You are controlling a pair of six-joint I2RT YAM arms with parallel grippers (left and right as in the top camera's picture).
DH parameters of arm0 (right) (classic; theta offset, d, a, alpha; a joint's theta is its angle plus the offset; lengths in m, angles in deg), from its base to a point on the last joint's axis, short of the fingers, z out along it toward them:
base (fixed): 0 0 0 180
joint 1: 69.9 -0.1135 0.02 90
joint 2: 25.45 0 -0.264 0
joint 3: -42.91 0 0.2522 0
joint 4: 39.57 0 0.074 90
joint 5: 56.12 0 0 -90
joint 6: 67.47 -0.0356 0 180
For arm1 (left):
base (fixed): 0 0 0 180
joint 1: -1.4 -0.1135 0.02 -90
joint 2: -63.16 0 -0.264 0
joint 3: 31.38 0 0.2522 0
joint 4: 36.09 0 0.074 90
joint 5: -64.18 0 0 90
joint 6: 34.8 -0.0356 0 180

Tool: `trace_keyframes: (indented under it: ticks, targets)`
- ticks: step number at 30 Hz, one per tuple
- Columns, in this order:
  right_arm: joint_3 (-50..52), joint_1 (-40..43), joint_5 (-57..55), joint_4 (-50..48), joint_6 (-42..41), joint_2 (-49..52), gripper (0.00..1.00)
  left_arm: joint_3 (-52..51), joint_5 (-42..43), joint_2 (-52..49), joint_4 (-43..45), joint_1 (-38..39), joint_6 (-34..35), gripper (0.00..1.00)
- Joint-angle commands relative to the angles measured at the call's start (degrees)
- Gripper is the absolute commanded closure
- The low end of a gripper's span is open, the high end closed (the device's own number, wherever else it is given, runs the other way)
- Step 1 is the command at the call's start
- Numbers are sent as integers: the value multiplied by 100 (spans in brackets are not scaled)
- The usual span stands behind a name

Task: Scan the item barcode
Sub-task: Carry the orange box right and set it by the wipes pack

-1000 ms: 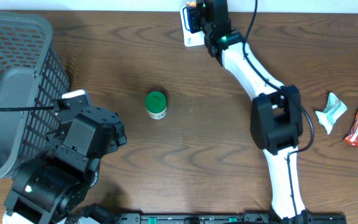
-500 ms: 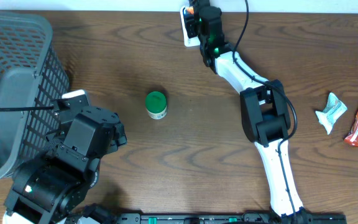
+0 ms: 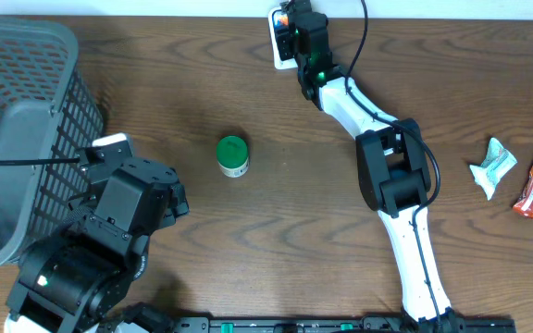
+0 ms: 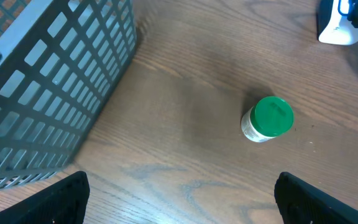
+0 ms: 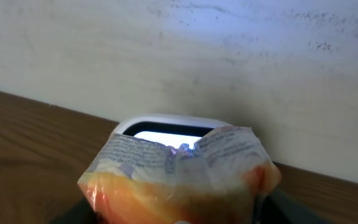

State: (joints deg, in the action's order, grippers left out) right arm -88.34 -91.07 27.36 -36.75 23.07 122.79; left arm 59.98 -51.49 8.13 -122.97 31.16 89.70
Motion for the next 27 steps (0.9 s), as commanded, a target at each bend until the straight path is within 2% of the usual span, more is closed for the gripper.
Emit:
trace_keyframes:
  ticks: [1,6,9,15,16,19,23,25,27]
  targets:
    - [17,72,-120,435,37,0,48,35,-94,4,-17,-22,-33,5]
    - [17,90,-487,1316,35,-461,47,35,-94,4,-17,-22,-33,5]
    - [17,129,-706,2280,37,-914,47,35,-94,4,-17,-22,-33,4]
    - [17,422,-758,4935,-120,-2046,45,35,-94,4,-17,-22,-31,5]
    - [17,562,-761,5567,-205,-2249,47,35,-94,4,-17,-22,-31,5]
    - [17,905,-881,6559,-264,-2404,52,35,-94,4,-17,-22,-33,5]
    - [63,1506,-1340,7525,-262,-2328,51,35,-94,4,-17,-22,-33,5]
    - [201,1845,-1464,7687,-258,-2267,44,35,-94,4,-17,-22,-33,5]
    - [424,2208,-1482,7637,-256,-2229,41,35,-94,4,-17,-22,-33,5]
